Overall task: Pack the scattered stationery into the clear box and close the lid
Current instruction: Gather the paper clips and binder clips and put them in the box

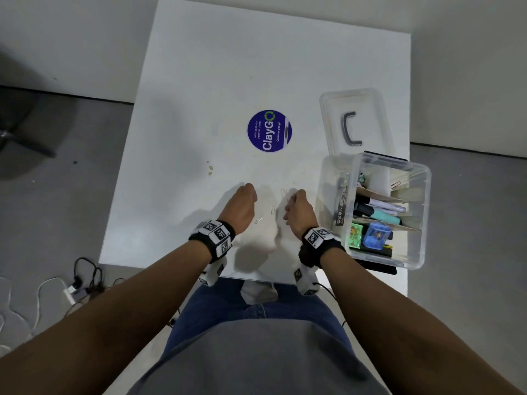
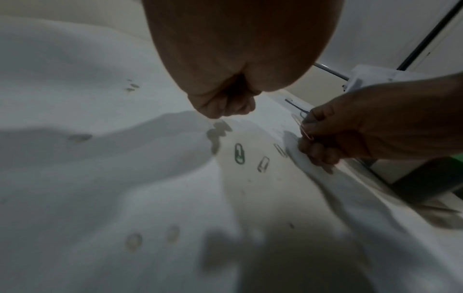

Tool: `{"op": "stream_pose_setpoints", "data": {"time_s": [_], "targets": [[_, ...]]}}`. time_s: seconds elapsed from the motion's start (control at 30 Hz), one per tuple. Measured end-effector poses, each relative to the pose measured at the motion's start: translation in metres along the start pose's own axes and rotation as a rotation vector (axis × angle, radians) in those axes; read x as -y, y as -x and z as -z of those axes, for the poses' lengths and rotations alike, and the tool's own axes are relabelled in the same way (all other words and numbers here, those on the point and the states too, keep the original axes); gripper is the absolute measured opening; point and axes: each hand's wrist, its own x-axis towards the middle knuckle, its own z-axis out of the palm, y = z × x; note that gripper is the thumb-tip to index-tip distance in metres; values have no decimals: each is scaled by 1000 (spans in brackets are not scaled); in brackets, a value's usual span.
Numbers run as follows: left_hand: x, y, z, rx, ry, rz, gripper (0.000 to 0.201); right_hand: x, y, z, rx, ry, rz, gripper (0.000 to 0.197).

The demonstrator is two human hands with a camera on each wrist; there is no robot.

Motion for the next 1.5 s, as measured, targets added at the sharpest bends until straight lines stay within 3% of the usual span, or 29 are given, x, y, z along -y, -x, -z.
{"op": "stream_pose_setpoints", "data": {"time_s": [0.07,0.13,0.2,0.3,0.4,0.57,0.73,0.83,1.0,1.1,1.23,1.33,1.5], "targets": [[2,8,-9,-68,-35,38,5,6,6,3,58,-123,1,16],[4,15,-16,-91,-89,99,28,4,9,2,90,-187,4,29],[7,18,-22,-62,-164,119,43,3,11,0,80,-211,-7,25],[9,17,-27,-46,-203,99,38,5,11,-4,84,-211,-46,9],[11,18,-29,-53,-270,44,24,6,12,-13,53,60,36,32],[9,18,-28,-32,-372,-3,19,10,16,-26,26,548,129,26],[8,19,-28,-33,-501,-92,22,22,22,-34,96,874,273,29],[6,18,-25,-33,-504,-109,24,28,23,-35,111,948,290,30],[8,13,-19,-19,-437,-75,22,30,9,-23,213,695,105,31],[5,12,-12,-41,-304,-40,14,32,10,-8,182,445,66,17],[-53,8,8,-95,-29,-62,11,45,26,37,-34,155,232,14],[-122,-4,18,-132,132,-194,11,50,37,91,-241,59,324,11],[-232,-23,-2,-128,211,-373,11,27,44,190,-500,-45,199,8]]}}
